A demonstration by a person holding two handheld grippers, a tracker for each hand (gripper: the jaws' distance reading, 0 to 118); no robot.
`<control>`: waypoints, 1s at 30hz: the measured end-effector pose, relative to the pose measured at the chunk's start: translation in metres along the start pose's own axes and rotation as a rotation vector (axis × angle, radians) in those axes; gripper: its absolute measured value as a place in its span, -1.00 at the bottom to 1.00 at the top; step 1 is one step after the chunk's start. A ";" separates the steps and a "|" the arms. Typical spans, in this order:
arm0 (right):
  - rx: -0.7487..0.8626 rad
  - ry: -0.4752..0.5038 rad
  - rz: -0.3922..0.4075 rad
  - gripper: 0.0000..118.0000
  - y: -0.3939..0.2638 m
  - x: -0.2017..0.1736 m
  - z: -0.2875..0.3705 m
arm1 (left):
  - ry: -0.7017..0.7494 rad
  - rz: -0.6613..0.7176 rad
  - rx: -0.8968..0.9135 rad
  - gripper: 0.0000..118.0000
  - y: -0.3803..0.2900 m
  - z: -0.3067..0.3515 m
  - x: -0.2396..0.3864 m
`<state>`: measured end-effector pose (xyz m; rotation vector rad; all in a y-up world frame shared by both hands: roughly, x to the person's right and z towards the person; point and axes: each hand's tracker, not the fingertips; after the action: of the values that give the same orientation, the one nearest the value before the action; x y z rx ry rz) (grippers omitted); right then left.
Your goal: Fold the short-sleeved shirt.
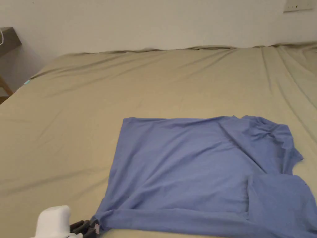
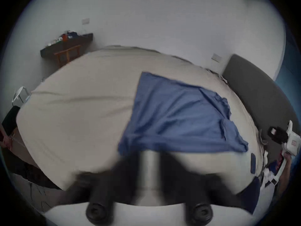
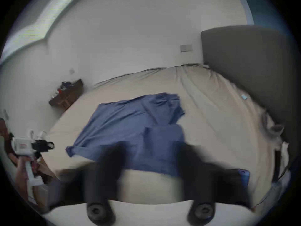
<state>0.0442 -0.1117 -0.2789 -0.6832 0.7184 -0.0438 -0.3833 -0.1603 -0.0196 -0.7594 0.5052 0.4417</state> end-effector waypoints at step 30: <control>-0.157 -0.081 -0.013 0.85 -0.007 0.083 -0.059 | -0.022 0.111 -0.045 -0.96 0.022 -0.088 -0.029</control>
<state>0.0722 -0.1727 -0.3561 -0.8352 0.6439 0.0286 -0.4419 -0.2162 -0.0690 -0.7718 0.5199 0.5655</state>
